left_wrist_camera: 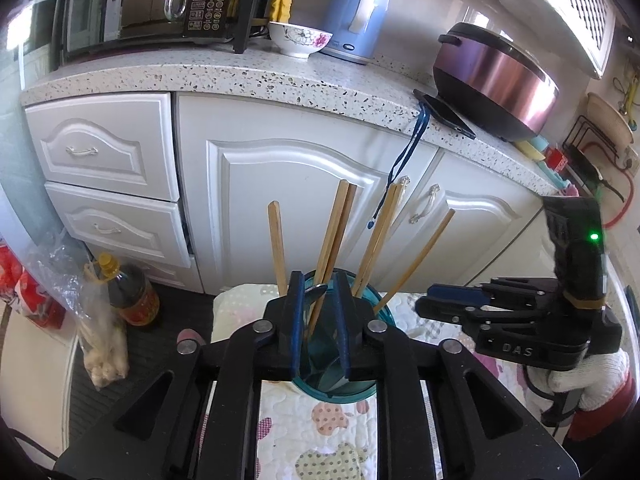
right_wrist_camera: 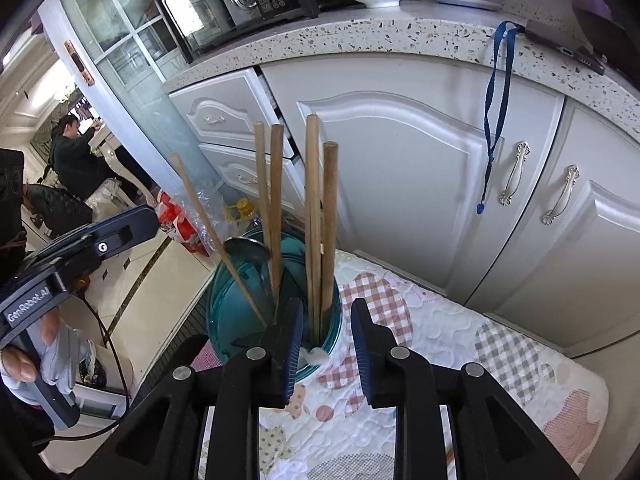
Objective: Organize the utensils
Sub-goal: 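Lower the chopsticks into the holder and open both tools, then withdraw both open tools from the holder toward the metal fork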
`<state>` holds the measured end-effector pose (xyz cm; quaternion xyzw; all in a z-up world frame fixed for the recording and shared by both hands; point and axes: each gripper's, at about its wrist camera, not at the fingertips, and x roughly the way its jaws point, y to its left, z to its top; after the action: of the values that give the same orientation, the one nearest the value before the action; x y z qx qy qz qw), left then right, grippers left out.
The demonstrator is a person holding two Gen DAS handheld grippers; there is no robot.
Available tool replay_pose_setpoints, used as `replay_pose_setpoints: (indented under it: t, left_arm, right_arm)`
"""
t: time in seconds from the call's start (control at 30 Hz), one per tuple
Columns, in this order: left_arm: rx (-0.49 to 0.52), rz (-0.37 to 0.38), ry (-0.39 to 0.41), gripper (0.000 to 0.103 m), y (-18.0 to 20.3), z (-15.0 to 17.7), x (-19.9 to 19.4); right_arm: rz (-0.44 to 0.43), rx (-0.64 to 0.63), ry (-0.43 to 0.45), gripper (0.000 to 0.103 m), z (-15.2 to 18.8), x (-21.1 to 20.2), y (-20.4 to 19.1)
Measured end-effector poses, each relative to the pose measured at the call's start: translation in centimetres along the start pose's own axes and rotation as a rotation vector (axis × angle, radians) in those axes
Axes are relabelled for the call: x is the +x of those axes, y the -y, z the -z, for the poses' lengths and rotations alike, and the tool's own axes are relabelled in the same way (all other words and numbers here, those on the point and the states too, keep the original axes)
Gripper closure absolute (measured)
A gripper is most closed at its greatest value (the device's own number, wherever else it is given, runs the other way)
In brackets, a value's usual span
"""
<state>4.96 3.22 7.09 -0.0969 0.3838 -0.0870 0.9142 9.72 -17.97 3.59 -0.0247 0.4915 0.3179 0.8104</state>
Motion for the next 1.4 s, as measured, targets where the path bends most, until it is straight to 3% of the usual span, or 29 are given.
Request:
replay_pose_setpoints:
  t: [0.23,0.37,0.5,0.9,1.0,1.4]
  left_arm:
    - [0.012,-0.02,0.004,0.084,0.9,0.9,-0.6]
    - [0.02,-0.017,0.011,0.075,1.7,1.5,-1.1]
    - [0.044,-0.014,0.011,0.073,2.9,2.3,-1.5]
    - [0.132,0.001,0.014,0.071,7.2,4.7,-2.1]
    - [0.149,0.018,0.003,0.071,8.4,5.4,-1.8]
    - [0.219,0.069,-0.061,0.071,12.6,7.9,0.1]
  right_arm:
    - [0.019,-0.007,0.037,0.078,1.2,-2.4,-0.6]
    - [0.026,-0.005,0.059,0.077,2.4,-3.7,-0.8]
    - [0.041,0.004,0.072,0.077,3.8,-4.7,-1.0]
    - [0.087,0.037,0.08,0.077,9.2,-7.8,-0.7]
    - [0.101,0.059,0.078,0.072,10.8,-8.4,0.0]
    - [0.157,0.172,0.036,0.07,16.6,-9.3,3.7]
